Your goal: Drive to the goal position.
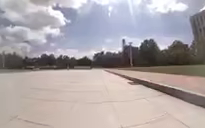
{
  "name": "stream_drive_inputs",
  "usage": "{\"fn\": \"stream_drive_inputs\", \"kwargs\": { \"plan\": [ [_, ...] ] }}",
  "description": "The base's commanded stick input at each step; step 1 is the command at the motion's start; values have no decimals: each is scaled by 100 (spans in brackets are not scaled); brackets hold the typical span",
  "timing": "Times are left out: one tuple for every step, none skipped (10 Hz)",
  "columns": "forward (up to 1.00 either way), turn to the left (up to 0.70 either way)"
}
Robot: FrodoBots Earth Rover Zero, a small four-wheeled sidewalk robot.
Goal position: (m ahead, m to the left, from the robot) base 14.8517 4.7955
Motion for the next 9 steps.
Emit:
{"fn": "stream_drive_inputs", "kwargs": {
  "plan": [
    [70, 0],
    [70, 0],
    [70, 0],
    [70, 0],
    [70, 0],
    [70, 0],
    [70, 0],
    [70, 2],
    [70, 0]
  ]
}}
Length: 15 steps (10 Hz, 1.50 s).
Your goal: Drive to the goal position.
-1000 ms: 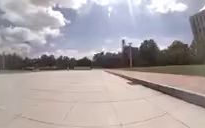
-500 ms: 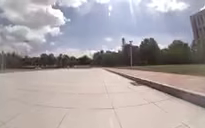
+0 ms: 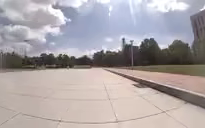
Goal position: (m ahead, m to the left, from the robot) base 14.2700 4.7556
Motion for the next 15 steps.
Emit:
{"fn": "stream_drive_inputs", "kwargs": {
  "plan": [
    [70, 0],
    [70, 0],
    [70, 0],
    [70, 1],
    [70, 1],
    [70, 0],
    [70, 2],
    [70, 5],
    [70, 0],
    [70, 0],
    [70, 0],
    [70, 0],
    [70, 0],
    [70, 0],
    [70, 0]
  ]
}}
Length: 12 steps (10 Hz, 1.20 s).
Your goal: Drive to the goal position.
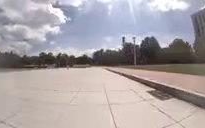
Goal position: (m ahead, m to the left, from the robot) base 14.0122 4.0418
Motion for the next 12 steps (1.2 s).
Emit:
{"fn": "stream_drive_inputs", "kwargs": {
  "plan": [
    [70, 0],
    [70, 0],
    [70, 0],
    [70, 0],
    [70, 0],
    [70, 0],
    [70, 0],
    [70, 0],
    [70, 0],
    [70, 0],
    [70, 0],
    [70, 0]
  ]
}}
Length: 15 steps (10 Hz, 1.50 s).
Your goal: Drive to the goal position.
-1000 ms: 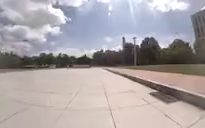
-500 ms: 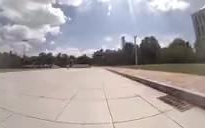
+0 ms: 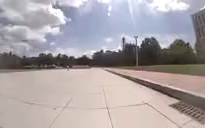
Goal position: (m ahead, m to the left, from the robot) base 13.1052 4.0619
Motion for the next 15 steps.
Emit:
{"fn": "stream_drive_inputs", "kwargs": {
  "plan": [
    [70, 0],
    [70, 0],
    [70, 0],
    [70, 0],
    [70, 0],
    [70, 0],
    [70, 0],
    [70, 0],
    [70, 0],
    [70, 0],
    [70, 0],
    [70, 0],
    [70, 0],
    [70, 0],
    [70, 0]
  ]
}}
